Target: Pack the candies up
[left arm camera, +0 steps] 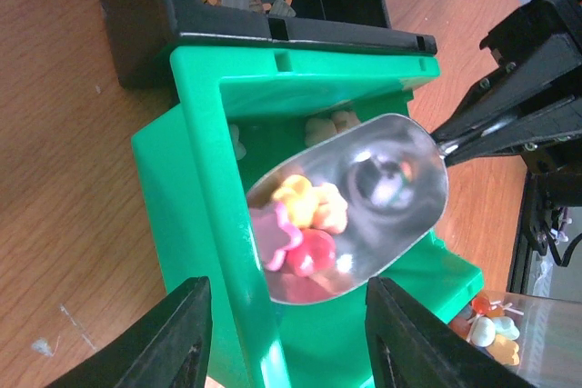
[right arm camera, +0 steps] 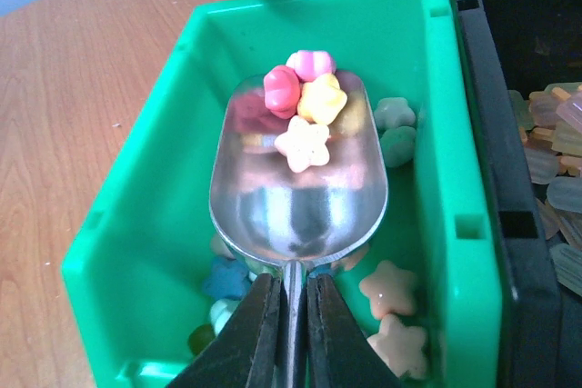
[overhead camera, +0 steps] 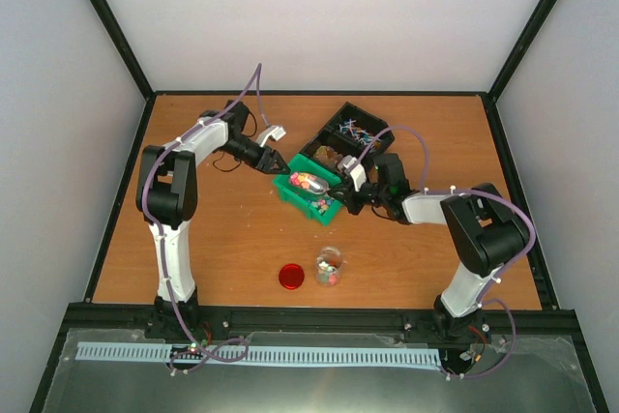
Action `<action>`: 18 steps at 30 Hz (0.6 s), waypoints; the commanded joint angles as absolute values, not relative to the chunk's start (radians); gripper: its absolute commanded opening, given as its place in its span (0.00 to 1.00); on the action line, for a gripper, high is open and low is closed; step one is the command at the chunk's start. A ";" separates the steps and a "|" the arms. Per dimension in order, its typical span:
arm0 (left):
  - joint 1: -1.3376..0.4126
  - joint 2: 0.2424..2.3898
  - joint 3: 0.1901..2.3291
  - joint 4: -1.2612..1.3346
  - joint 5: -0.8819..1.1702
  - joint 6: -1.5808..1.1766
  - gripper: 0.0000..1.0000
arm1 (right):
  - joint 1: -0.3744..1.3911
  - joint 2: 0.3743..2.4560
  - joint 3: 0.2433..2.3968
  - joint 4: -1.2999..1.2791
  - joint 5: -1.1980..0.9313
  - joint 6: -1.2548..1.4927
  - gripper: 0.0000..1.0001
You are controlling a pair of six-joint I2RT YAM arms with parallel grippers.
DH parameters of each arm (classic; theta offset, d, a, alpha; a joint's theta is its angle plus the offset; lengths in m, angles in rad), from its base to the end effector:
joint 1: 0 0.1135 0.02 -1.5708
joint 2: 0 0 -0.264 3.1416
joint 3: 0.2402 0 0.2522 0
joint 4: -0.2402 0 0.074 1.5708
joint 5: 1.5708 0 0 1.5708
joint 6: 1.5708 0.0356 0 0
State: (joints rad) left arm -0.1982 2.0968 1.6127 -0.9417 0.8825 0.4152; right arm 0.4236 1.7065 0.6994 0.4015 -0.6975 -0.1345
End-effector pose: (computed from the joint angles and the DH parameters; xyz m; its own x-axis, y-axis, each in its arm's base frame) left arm 0.3978 -0.1079 0.1853 -0.7931 0.4206 -0.4405 0.6059 0.4712 -0.6410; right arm 0.2829 0.1526 0.1424 -0.4075 -0.2965 -0.8638 -0.8588 0.4459 0.2521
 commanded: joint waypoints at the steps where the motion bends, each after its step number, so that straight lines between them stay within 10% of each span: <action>1: -0.182 2.068 1.661 -0.985 0.893 0.439 0.49 | 0.402 1.643 0.654 0.461 -0.742 -0.163 0.03; 18: -0.167 1.992 1.677 -0.993 0.898 0.398 0.68 | 0.385 1.416 0.643 0.462 -0.810 -0.115 0.03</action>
State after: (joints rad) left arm -0.1764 2.0518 1.6596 -1.0206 0.8864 0.4183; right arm 0.3889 1.4406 0.5987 0.4278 -0.7746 -0.1188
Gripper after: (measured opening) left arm 0.652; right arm 0.069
